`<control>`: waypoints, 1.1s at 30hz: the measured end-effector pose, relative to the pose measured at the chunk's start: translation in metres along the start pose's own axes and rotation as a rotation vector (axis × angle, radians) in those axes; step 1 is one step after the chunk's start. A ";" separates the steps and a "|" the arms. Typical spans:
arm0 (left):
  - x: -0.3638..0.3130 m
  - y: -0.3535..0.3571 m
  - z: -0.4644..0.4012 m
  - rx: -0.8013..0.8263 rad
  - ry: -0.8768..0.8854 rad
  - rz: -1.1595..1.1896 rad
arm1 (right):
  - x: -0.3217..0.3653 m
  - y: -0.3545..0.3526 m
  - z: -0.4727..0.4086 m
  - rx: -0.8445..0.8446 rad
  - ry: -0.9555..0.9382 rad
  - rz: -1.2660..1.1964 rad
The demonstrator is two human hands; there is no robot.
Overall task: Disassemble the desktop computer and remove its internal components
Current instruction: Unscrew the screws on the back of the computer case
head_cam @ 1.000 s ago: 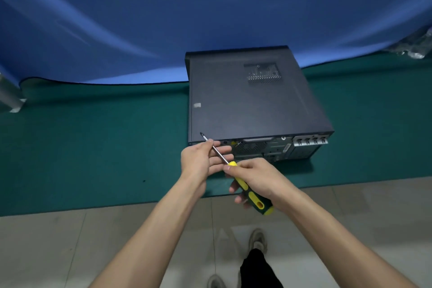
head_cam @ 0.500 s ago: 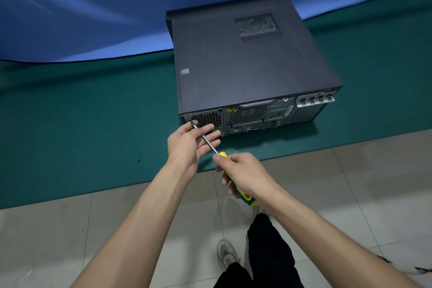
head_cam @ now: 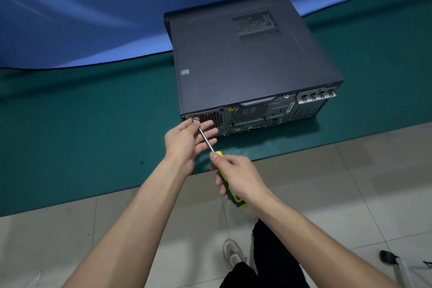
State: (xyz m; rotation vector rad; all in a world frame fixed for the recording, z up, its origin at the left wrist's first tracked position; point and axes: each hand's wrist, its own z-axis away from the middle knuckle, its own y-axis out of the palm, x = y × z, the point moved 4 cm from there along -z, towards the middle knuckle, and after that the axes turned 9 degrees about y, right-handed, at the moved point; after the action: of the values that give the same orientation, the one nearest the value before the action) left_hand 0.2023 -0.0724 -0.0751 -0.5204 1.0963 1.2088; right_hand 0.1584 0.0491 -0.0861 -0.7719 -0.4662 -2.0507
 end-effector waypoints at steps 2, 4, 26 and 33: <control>-0.001 -0.001 -0.001 -0.001 -0.001 -0.008 | -0.001 0.002 0.000 0.026 0.018 -0.032; -0.001 -0.002 -0.002 -0.005 -0.003 -0.015 | -0.002 0.004 0.000 0.051 0.044 -0.074; -0.003 -0.002 -0.004 -0.035 -0.010 -0.086 | -0.010 0.019 0.001 0.267 0.175 -0.383; -0.008 -0.005 -0.006 -0.018 -0.004 -0.199 | -0.014 0.036 0.002 0.402 0.225 -0.612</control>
State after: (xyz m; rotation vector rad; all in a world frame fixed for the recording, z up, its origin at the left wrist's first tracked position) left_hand 0.2051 -0.0827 -0.0716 -0.6252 1.0060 1.0463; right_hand 0.1949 0.0386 -0.0927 -0.1525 -1.0413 -2.4412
